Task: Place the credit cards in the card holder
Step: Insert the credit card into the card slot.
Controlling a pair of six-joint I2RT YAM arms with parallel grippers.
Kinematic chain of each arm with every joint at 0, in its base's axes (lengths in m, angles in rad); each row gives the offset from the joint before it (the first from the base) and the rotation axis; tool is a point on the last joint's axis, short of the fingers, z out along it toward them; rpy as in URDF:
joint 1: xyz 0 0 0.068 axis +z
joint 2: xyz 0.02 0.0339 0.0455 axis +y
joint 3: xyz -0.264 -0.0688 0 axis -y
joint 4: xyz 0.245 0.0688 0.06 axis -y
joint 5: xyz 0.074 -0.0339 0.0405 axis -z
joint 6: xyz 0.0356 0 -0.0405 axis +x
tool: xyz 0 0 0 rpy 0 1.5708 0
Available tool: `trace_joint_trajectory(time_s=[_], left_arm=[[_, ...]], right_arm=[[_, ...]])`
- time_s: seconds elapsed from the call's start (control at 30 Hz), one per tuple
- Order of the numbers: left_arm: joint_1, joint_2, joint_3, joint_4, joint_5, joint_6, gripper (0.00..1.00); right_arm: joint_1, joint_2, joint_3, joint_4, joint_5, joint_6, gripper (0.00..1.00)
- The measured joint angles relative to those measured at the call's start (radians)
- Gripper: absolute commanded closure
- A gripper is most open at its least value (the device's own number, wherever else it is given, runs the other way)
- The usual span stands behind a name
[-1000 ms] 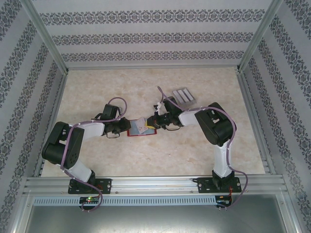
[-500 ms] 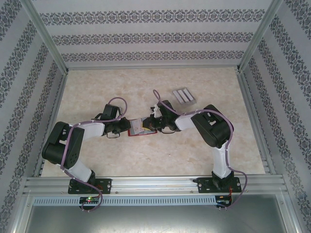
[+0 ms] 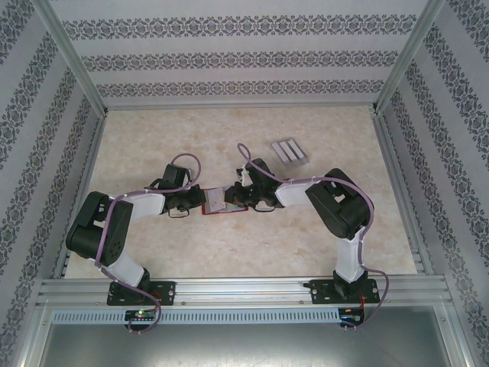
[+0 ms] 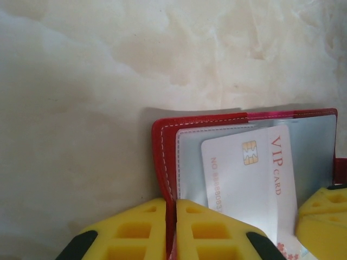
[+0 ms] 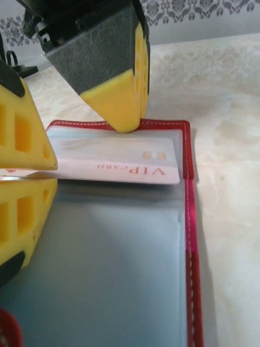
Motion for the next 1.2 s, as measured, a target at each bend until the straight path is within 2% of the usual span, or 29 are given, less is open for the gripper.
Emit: trace_joint_trajectory(time_s=[0.23, 0.5, 0.83, 1.07, 1.2], left_arm=[[0.0, 0.0, -0.003, 0.005, 0.0, 0.0, 0.91], [0.0, -0.006, -0.011, 0.006, 0.0, 0.0, 0.91], [0.0, -0.013, -0.019, 0.006, -0.01, -0.001, 0.87], [0.0, -0.013, -0.019, 0.006, -0.011, -0.004, 0.86], [0.0, -0.013, -0.019, 0.006, -0.012, -0.004, 0.86]], right_arm=[[0.021, 0.0, 0.0, -0.008, 0.02, -0.002, 1.0], [0.044, -0.004, -0.016, 0.008, 0.119, 0.051, 1.0], [0.092, 0.011, 0.011, 0.006, 0.147, 0.077, 1.0], [0.091, 0.0, 0.011, -0.021, 0.154, 0.05, 0.89], [0.091, -0.058, 0.01, -0.095, 0.173, -0.003, 0.7]])
